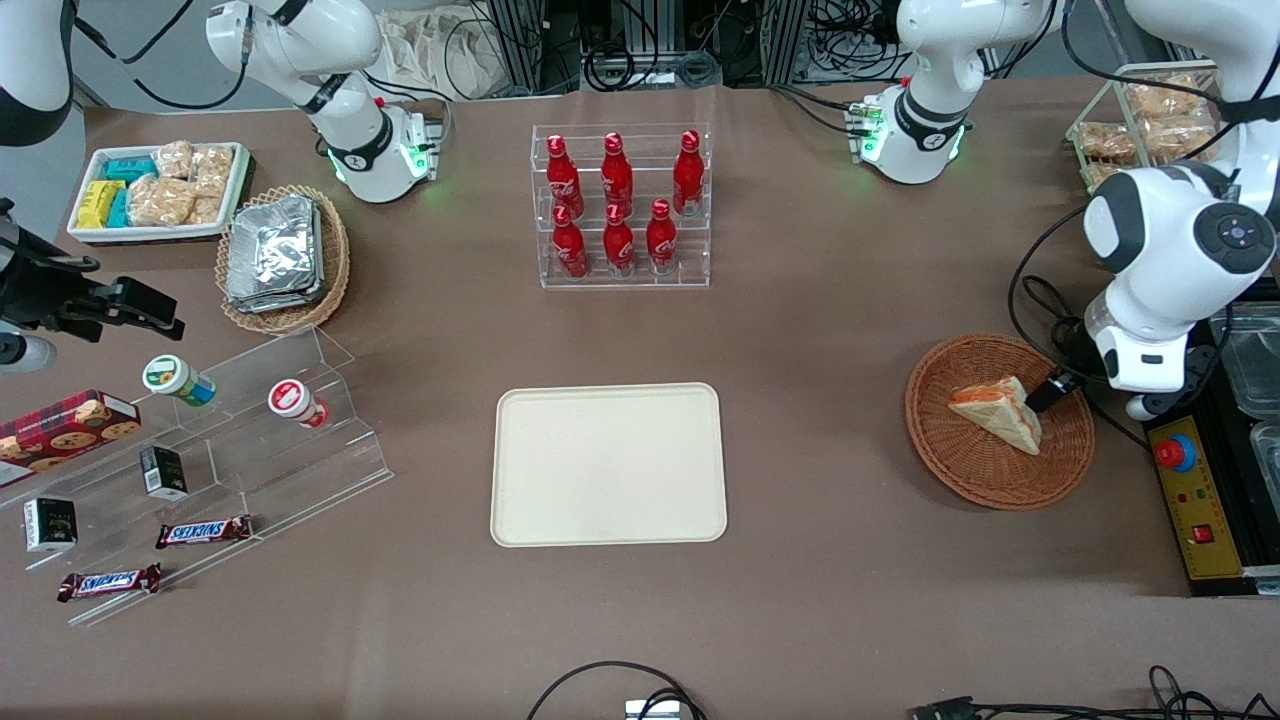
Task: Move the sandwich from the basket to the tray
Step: 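Lower the open left gripper over the wrapped sandwich in the basket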
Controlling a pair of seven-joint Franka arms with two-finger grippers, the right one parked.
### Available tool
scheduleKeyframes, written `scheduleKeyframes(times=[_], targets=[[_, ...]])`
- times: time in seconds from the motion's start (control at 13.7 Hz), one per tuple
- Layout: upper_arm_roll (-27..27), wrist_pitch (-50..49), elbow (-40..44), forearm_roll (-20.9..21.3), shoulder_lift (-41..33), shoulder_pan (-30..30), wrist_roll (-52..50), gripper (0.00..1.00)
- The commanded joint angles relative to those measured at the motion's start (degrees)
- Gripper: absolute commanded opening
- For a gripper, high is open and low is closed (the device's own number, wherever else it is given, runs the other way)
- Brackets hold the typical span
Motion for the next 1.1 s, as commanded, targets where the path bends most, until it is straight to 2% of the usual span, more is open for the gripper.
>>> scheduleKeyframes(times=[0.0,0.59,1.02], targets=[[-0.3,2.7,-0.5,0.6,1.7,-0.1,-4.8,1.0],[-0.4,12.2,-5.3,0.6,5.6,-0.6,-8.0,1.0],[-0.4,15.7,-6.5,0.7,7.6,-0.5,-8.5,1.0]])
